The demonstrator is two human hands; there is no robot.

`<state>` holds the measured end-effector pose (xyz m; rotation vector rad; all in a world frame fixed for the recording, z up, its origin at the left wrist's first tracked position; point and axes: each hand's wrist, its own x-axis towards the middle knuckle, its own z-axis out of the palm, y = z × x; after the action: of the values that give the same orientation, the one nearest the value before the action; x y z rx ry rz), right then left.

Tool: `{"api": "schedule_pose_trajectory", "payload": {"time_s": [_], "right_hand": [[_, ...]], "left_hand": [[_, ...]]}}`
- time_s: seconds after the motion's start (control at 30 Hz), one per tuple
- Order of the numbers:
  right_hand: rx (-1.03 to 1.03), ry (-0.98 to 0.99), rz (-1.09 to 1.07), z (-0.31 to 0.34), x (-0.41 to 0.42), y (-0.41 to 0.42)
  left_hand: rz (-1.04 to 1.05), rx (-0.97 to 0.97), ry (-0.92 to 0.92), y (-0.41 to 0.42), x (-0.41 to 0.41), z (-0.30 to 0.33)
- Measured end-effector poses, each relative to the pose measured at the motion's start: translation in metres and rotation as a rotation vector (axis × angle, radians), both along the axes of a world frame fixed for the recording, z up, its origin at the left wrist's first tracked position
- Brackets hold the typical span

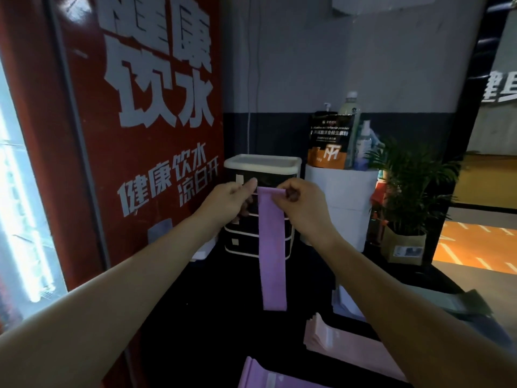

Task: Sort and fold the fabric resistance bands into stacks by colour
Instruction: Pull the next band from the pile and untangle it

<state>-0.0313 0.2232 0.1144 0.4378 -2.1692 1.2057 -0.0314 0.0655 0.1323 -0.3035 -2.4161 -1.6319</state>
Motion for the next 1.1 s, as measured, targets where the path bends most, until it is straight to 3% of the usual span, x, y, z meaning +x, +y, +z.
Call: {"api": "schedule_pose_trajectory", "payload": {"time_s": [0.07,0.17,0.3,0.47,0.57,0.7,0.87,1.1], "right_hand": [[0.03,0.036,0.011,0.003,0.004,-0.002],[0.047,0.024,0.095,0.001,0.012,-0.006],[0.043,-0.09,0.249,-0.001,0.017,0.005],[-0.154,-0.149,0.212,-0.001,0.013,0.02],[-0.241,-0.31,0.395,0.0,0.011,0.018],[-0.327,-0.421,0.512,-0.007,0.015,0.019],[-0.201,-0.506,0.432,-0.02,0.022,0.041],[0.194,-0.613,0.142,-0.06,0.039,0.092]], "left_hand": [[-0.091,0.151,-0.227,0.007,0.005,0.006],[-0.155,0.243,-0.291,0.012,0.003,0.011],[-0.18,0.148,-0.216,0.012,-0.001,0.016],[-0.275,-0.034,-0.115,0.014,0.0,0.022],[-0.354,-0.138,-0.046,0.018,0.001,0.026],[-0.317,-0.113,0.049,0.016,0.001,0.031],[-0.177,0.087,0.059,0.007,-0.001,0.021],[0.013,0.214,0.027,-0.006,-0.003,-0.024]]}}
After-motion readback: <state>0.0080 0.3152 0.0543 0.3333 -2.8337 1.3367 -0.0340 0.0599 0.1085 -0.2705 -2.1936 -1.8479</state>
